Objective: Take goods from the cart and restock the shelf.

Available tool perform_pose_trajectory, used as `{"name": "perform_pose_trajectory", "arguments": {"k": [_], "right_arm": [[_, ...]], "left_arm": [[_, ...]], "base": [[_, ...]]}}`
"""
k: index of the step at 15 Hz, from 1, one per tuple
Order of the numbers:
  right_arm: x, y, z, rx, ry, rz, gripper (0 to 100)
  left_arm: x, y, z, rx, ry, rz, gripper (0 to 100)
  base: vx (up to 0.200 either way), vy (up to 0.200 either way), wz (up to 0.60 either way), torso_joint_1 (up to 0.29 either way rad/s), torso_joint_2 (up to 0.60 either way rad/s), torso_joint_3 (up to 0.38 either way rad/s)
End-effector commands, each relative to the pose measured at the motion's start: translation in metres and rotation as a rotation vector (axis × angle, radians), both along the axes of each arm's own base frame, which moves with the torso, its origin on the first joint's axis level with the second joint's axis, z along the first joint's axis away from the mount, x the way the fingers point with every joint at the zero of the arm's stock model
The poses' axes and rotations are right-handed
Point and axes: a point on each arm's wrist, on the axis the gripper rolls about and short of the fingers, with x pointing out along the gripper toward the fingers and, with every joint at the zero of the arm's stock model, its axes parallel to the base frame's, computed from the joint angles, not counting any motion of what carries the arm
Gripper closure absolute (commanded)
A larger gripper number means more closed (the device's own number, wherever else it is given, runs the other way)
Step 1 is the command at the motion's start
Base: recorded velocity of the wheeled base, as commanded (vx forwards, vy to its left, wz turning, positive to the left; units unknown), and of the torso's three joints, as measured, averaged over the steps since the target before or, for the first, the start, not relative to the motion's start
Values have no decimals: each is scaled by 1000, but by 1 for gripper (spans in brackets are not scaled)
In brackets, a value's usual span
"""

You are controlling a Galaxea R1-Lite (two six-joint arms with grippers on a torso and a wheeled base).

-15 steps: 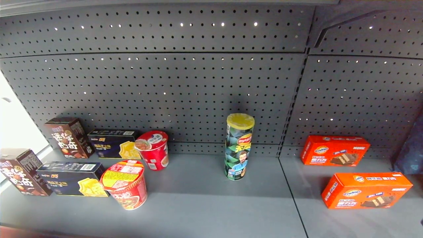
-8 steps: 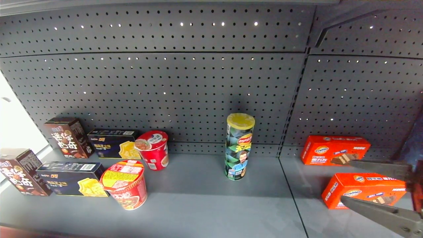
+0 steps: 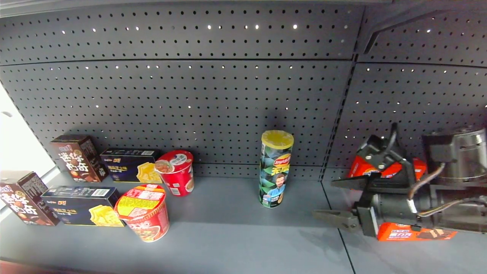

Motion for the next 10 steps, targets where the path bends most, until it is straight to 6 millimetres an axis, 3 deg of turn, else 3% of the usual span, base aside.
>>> {"name": "perform_pose_trajectory", "arguments": {"k": [1,4,10], "right_arm": [[16,28,-29,-56,63,20,0],[38,50,-46,-9,34,-86,0],[79,73,-61,-1,20,-181,0]], "left_arm": [[1,0,-2,2,10,0,100],[2,0,-7,4,28,2,100],[2,0,-8,-14,31,12,100]], "base": [[0,0,0,0,0,0],[0,0,0,0,0,0],[0,0,0,0,0,0]]}}
